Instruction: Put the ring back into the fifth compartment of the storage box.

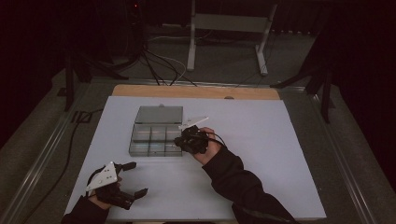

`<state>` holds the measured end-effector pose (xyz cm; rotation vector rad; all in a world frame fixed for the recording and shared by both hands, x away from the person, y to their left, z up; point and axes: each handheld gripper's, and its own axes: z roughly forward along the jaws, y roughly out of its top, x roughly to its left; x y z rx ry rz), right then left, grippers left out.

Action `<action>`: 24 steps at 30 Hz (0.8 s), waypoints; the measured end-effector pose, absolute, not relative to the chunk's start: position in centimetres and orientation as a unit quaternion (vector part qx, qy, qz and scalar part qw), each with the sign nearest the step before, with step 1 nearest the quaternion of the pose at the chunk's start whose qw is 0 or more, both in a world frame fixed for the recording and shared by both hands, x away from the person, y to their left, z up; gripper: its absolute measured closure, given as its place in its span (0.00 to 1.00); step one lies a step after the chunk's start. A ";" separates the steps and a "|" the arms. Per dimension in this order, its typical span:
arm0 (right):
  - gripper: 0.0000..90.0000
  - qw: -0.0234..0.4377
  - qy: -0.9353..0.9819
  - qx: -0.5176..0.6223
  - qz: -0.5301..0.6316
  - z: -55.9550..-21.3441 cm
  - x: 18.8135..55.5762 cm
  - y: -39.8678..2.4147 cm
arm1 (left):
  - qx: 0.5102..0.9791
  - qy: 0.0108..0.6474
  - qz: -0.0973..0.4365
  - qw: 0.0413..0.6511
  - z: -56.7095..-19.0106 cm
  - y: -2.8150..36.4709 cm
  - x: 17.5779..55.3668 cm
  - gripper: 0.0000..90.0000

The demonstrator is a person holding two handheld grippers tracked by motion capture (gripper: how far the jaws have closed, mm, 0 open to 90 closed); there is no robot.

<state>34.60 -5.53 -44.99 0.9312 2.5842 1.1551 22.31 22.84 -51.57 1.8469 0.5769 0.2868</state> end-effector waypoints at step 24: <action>0.96 0.068 0.864 0.308 0.392 -45.6 36.3 -1.8 | 0.783 0.242 0.122 0.560 -51.5 22.9 22.2 0.01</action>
